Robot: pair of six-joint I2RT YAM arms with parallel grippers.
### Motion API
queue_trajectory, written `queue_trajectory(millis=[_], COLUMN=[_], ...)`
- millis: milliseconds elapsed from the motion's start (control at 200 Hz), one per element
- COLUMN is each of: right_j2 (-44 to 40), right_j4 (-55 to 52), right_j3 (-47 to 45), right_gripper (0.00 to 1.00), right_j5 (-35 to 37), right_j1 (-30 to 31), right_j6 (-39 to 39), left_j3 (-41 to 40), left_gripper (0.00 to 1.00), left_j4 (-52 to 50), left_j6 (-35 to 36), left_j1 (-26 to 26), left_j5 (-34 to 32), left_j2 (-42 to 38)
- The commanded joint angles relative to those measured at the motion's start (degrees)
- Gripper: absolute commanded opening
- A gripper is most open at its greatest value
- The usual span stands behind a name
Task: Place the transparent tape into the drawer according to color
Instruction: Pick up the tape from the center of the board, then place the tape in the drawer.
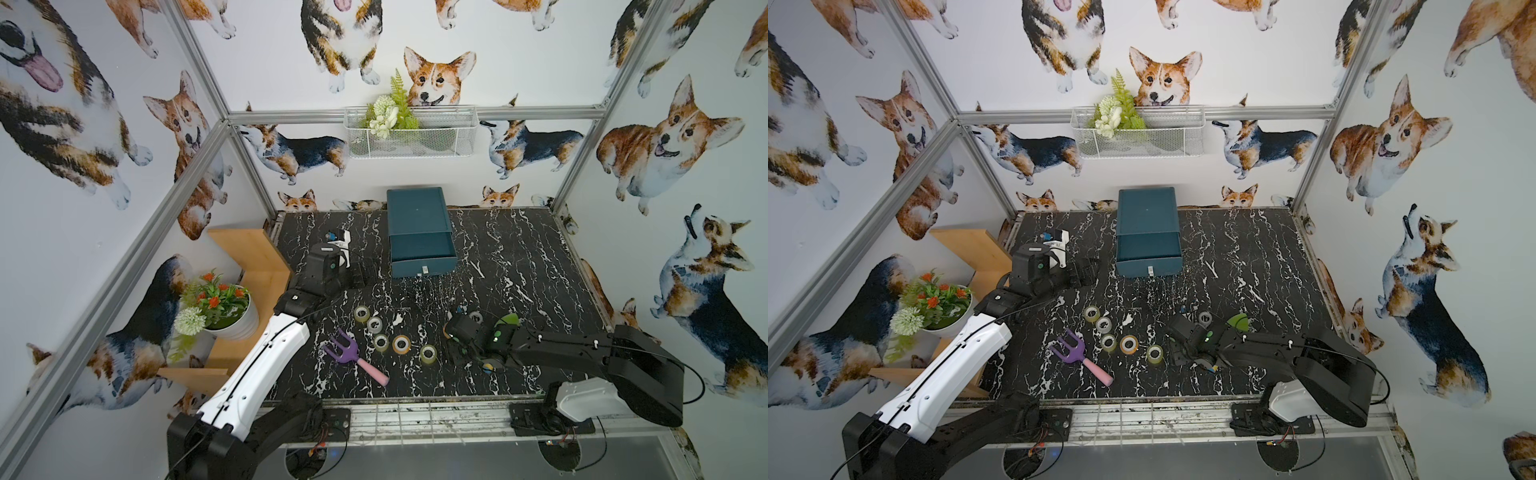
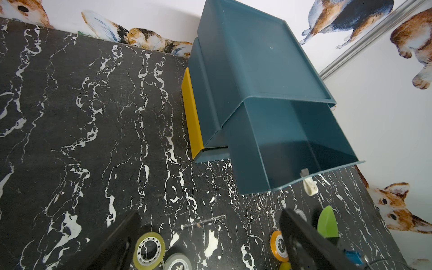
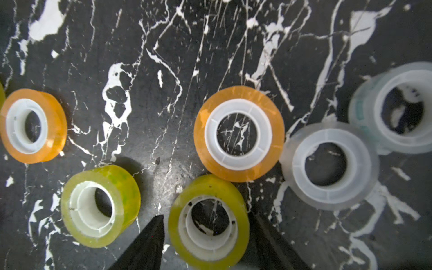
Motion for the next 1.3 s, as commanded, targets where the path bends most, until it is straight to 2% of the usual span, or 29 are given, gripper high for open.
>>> queue_trajectory(millis=[0, 50, 110, 375, 636, 931, 1106, 1296], right_j2=[0.9, 1.2, 1.4, -1.9, -9.0, -11.4, -10.8, -5.9], right_j4=[-2.3, -2.7, -2.9, -1.6, -3.6, -9.1, -9.9, -11.9], right_j3=[0.3, 0.6, 0.7, 0.1, 2.5, 15.1, 24.3, 37.1], right_gripper=[0.64, 0.64, 0.57, 0.43, 0.41, 0.41, 0.41, 0.41], right_j5=[3.3, 4.0, 4.2, 2.8, 3.1, 6.0, 4.2, 5.3], right_j1=[0.5, 0.6, 0.7, 0.8, 0.9, -1.0, -6.8, -11.2], right_j6=[-0.1, 0.0, 0.1, -0.4, -1.0, -5.9, -11.0, -16.3], left_j3=[0.0, -0.1, -0.1, 0.0, 0.2, 0.4, 0.5, 0.4], left_gripper=[0.99, 0.99, 0.98, 0.99, 0.99, 0.99, 0.99, 0.99], left_j4=[0.9, 0.9, 0.8, 0.8, 0.8, 0.6, 0.3, 0.2], left_j6=[0.8, 0.8, 0.8, 1.1, 1.2, 1.3, 1.5, 1.6], left_j1=[0.0, 0.0, 0.0, 0.0, 0.0, 0.0, 0.0, 0.0], left_j5=[-0.1, 0.0, -0.1, -0.1, 0.1, -0.3, -0.6, -0.8], left_j2=[0.0, 0.0, 0.1, 0.4, 0.7, 1.2, 1.1, 0.9])
